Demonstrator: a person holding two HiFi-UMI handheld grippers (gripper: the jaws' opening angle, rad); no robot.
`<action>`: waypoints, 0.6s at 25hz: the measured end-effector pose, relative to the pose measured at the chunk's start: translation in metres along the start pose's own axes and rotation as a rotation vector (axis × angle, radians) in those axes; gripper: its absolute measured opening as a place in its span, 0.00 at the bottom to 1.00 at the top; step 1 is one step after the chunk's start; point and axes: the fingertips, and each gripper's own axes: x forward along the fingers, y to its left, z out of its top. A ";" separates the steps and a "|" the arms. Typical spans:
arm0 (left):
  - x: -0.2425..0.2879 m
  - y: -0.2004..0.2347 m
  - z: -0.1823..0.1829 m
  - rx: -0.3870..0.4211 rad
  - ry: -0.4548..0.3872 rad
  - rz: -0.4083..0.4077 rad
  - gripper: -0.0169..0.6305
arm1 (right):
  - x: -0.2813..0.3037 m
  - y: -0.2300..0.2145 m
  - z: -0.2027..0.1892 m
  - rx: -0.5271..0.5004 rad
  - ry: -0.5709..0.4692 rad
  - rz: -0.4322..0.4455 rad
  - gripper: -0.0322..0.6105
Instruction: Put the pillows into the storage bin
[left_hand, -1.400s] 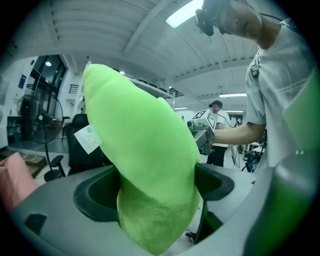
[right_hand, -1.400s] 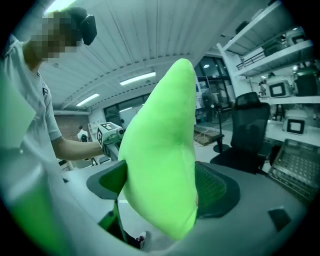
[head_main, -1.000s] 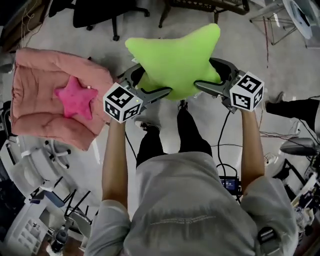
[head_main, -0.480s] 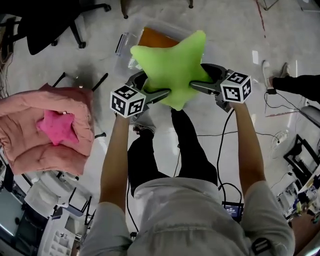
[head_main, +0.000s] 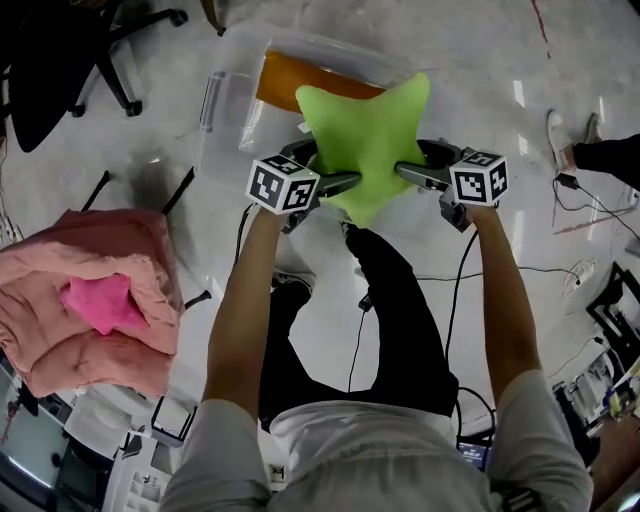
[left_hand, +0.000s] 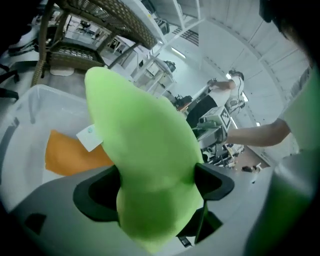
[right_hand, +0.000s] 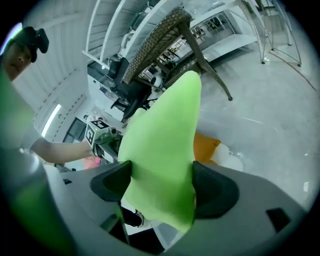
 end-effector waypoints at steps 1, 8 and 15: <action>0.012 0.009 -0.005 0.004 0.043 -0.005 0.78 | 0.005 -0.013 -0.006 0.011 0.012 -0.027 0.65; 0.053 0.057 -0.019 -0.188 0.066 0.119 0.78 | 0.042 -0.043 -0.027 0.100 0.069 -0.057 0.67; -0.008 0.021 -0.007 -0.139 0.008 0.153 0.78 | 0.030 0.008 -0.009 0.055 0.071 -0.099 0.64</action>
